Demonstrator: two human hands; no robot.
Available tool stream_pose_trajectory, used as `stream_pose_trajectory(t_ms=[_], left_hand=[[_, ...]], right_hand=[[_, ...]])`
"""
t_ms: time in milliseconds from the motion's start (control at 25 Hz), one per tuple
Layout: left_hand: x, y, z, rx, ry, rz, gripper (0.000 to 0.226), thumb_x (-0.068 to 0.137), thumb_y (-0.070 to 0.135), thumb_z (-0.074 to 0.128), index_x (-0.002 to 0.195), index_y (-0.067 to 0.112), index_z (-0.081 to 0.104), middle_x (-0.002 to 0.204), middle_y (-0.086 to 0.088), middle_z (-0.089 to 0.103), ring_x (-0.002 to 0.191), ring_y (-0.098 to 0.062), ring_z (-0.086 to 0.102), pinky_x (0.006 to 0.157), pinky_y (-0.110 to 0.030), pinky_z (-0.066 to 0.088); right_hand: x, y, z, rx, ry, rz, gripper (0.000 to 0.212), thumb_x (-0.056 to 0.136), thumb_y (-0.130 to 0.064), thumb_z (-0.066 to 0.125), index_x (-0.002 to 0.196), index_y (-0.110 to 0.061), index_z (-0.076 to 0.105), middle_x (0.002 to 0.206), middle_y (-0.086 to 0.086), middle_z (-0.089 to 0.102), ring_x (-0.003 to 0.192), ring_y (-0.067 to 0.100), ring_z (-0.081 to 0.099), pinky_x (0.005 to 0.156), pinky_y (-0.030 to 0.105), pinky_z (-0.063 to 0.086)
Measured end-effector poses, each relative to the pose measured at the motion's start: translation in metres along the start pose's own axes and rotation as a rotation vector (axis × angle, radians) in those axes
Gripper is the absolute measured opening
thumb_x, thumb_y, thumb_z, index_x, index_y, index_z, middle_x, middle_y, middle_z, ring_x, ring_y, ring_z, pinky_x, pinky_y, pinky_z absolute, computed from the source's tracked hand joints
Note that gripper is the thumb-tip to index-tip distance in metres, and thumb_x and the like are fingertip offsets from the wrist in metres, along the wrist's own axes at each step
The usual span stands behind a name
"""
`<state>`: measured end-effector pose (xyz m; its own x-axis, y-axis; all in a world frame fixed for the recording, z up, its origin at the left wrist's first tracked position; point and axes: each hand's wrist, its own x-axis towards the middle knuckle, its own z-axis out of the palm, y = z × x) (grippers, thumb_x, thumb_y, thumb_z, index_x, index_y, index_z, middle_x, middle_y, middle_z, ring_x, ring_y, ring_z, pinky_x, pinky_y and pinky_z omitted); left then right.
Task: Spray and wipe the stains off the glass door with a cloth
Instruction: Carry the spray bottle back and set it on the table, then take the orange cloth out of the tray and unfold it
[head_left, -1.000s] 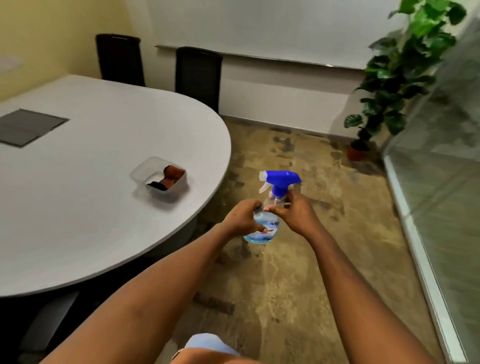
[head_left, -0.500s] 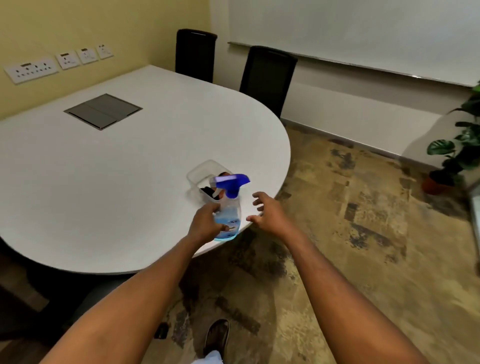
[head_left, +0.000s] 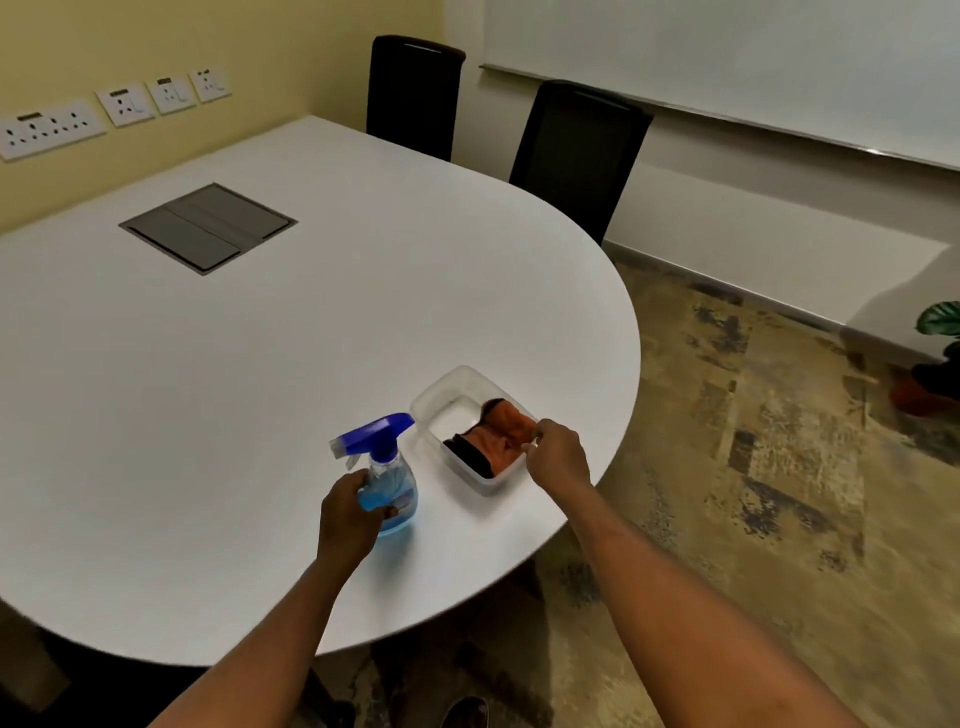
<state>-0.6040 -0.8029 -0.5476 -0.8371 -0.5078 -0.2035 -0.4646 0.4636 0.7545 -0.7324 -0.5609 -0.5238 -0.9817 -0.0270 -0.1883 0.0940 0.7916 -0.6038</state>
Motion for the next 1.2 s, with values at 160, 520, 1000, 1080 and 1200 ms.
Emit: stream_pose_trajectory(t_ms=[160,520,1000,1080,1200], left_hand=[[0.022,-0.01,0.006,-0.034,-0.011,-0.023,0.028,0.079,0.01,0.076,0.105,0.01,0.066,0.098,-0.005,0.069,0.092,-0.024,0.064,0.069,-0.021,0.044],[0.041,-0.015,0.008,-0.073,-0.057,-0.076,0.043,0.08,0.013,0.077,0.119,0.003,0.062,0.116,-0.014,0.068,0.104,-0.029,0.064,0.093,-0.037,0.052],[0.038,-0.037,0.014,-0.128,-0.027,-0.079,0.056,0.075,0.009,0.081,0.125,0.007,0.057,0.124,-0.013,0.064,0.114,-0.03,0.061,0.087,-0.03,0.049],[0.035,-0.04,0.014,-0.099,-0.033,-0.091,0.069,0.072,0.01,0.084,0.132,0.006,0.052,0.133,-0.013,0.058,0.123,-0.031,0.055,0.097,-0.036,0.049],[0.015,-0.049,0.016,0.034,0.077,-0.154,0.075,0.067,0.021,0.088,0.129,0.004,0.051,0.135,-0.014,0.047,0.123,-0.029,0.05,0.1,-0.034,0.044]], right_hand=[[0.039,-0.007,0.008,-0.178,0.007,0.028,0.019,0.089,-0.019,0.058,0.106,-0.011,0.06,0.106,0.011,0.065,0.099,0.031,0.06,0.084,0.039,0.048],[0.072,-0.01,0.04,-0.388,-0.074,-0.013,0.024,0.089,-0.026,0.058,0.109,-0.012,0.059,0.108,0.009,0.063,0.105,0.031,0.055,0.087,0.041,0.04],[0.076,-0.011,0.072,-0.668,0.085,-0.09,0.015,0.08,-0.008,0.051,0.092,-0.012,0.058,0.1,0.009,0.057,0.095,0.028,0.051,0.08,0.036,0.035],[0.077,-0.01,0.074,-0.649,0.104,-0.08,0.015,0.079,-0.007,0.054,0.093,-0.012,0.058,0.103,0.009,0.054,0.096,0.028,0.05,0.078,0.037,0.035],[0.076,-0.011,0.075,-0.65,0.118,-0.07,0.017,0.078,-0.007,0.056,0.094,-0.013,0.059,0.103,0.007,0.054,0.097,0.027,0.049,0.075,0.038,0.035]])
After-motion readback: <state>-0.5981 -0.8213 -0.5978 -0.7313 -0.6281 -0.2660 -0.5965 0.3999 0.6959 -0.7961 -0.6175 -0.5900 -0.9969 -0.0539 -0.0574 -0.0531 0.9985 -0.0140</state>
